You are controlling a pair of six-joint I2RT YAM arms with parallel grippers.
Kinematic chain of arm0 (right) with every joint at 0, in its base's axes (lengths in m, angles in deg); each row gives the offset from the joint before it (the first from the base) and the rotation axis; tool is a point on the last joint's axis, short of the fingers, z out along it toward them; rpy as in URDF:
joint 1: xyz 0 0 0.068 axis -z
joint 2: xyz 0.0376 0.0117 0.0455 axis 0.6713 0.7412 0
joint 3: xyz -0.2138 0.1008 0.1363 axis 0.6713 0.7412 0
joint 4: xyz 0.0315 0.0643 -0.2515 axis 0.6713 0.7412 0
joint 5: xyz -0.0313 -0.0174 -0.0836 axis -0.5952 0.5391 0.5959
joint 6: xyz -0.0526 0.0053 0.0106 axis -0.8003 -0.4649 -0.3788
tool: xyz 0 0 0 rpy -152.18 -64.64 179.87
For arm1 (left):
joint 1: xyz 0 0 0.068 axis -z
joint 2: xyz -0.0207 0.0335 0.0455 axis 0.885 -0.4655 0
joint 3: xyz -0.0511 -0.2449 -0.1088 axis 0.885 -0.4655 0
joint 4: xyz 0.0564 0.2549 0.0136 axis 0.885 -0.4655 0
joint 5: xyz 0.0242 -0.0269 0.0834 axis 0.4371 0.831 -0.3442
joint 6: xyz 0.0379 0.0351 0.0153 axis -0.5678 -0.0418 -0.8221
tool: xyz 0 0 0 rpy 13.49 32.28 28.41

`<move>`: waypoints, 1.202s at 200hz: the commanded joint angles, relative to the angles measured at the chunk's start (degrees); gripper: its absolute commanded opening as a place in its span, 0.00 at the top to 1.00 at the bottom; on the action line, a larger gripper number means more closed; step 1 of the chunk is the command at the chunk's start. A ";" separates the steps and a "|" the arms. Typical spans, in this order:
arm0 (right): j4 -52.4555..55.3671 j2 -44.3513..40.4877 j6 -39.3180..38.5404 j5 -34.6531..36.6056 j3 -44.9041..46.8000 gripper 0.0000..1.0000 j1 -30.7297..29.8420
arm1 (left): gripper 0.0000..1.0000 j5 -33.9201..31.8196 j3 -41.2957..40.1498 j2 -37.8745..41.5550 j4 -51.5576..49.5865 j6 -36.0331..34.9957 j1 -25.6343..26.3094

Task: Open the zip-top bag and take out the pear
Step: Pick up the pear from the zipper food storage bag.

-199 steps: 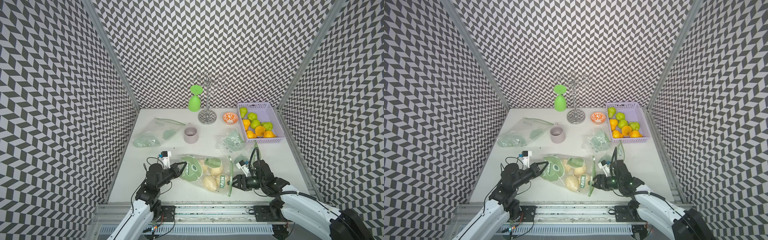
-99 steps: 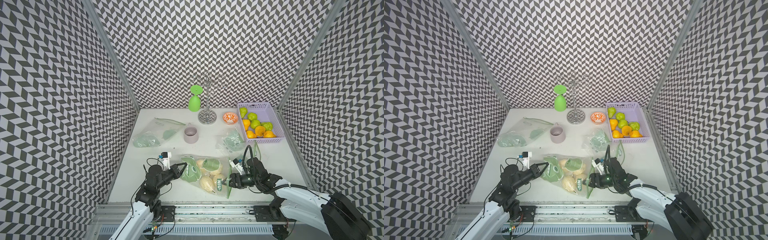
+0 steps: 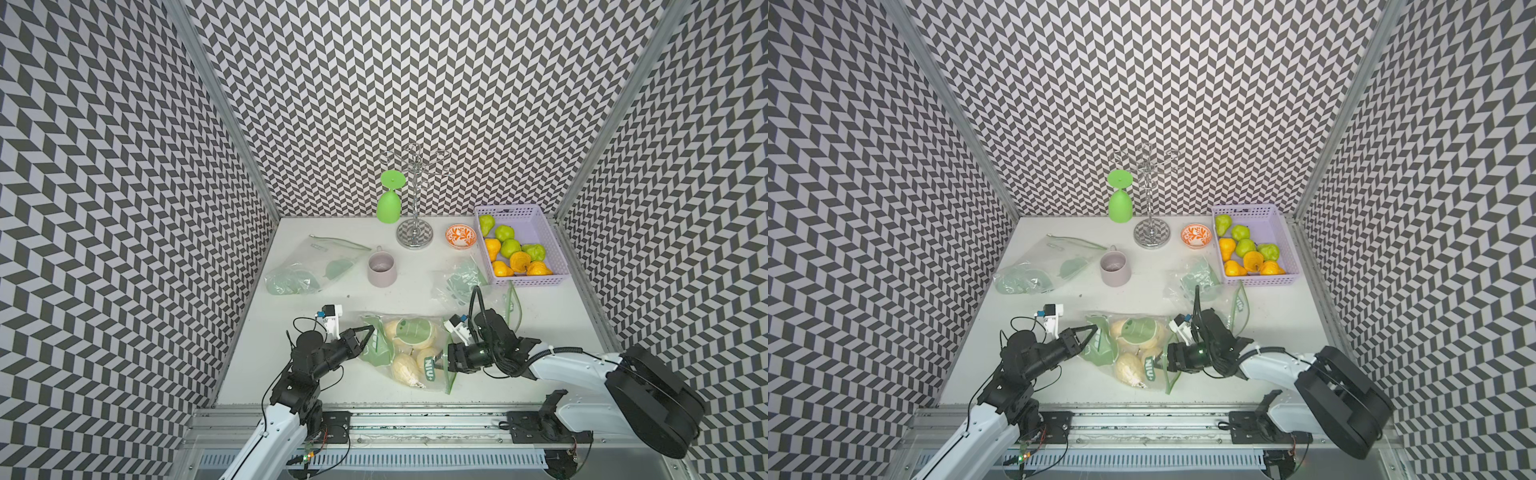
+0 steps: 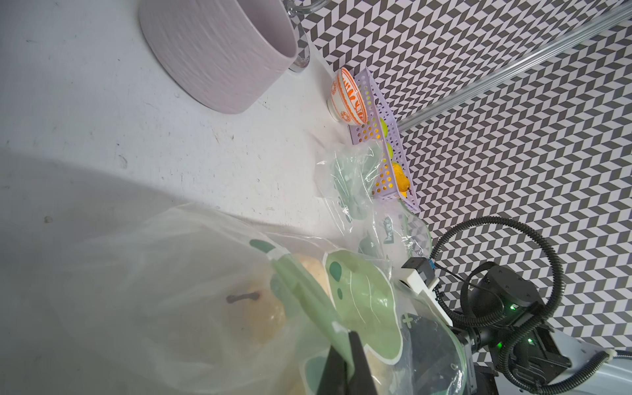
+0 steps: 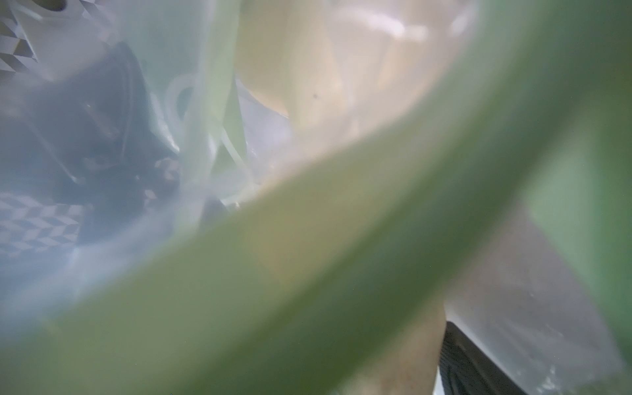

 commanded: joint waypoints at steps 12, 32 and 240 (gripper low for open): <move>-3.71 3.80 -1.47 0.52 -2.79 0.22 -1.11 | 1.00 1.37 -0.82 1.09 1.35 0.08 -0.07; -4.01 4.99 -1.27 1.14 -3.61 0.34 -1.11 | 1.00 1.42 -0.93 1.59 1.21 0.17 -0.07; 24.46 -11.41 -13.31 1.02 -6.54 0.78 14.23 | 1.00 2.93 1.94 -3.24 4.23 -1.02 -7.93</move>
